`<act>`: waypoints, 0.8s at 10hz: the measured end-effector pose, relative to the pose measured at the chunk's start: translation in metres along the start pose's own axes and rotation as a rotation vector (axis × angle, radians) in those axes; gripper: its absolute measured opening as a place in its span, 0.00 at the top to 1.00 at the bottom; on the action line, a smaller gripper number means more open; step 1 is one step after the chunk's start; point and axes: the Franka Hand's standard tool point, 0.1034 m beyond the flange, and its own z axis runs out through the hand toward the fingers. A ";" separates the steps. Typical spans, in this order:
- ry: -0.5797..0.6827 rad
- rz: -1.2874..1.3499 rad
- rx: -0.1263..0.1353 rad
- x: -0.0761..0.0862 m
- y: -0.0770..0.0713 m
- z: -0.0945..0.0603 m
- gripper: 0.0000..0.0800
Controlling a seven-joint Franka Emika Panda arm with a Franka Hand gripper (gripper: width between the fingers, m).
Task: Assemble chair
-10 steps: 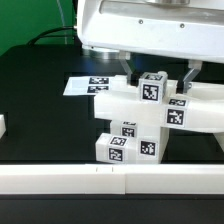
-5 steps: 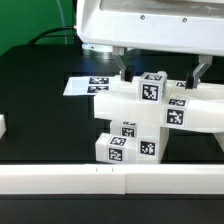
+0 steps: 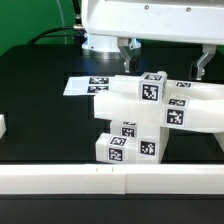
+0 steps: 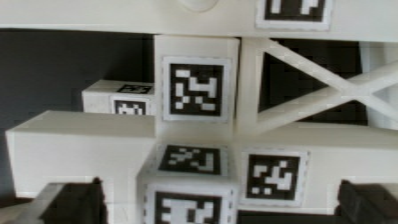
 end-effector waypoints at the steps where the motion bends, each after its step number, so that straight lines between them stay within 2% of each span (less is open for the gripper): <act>1: 0.008 0.004 0.010 -0.004 -0.005 -0.006 0.19; 3: 0.002 -0.010 0.033 -0.038 -0.017 -0.014 0.19; 5: -0.006 -0.005 0.046 -0.073 -0.022 -0.009 0.19; 6: -0.001 -0.001 0.047 -0.078 -0.026 -0.008 0.19; 8: 0.000 -0.002 0.046 -0.076 -0.024 -0.007 0.19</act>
Offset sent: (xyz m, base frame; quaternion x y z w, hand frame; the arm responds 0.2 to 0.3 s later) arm -0.0682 0.0370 0.0015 0.0556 -0.0163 0.0409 0.9975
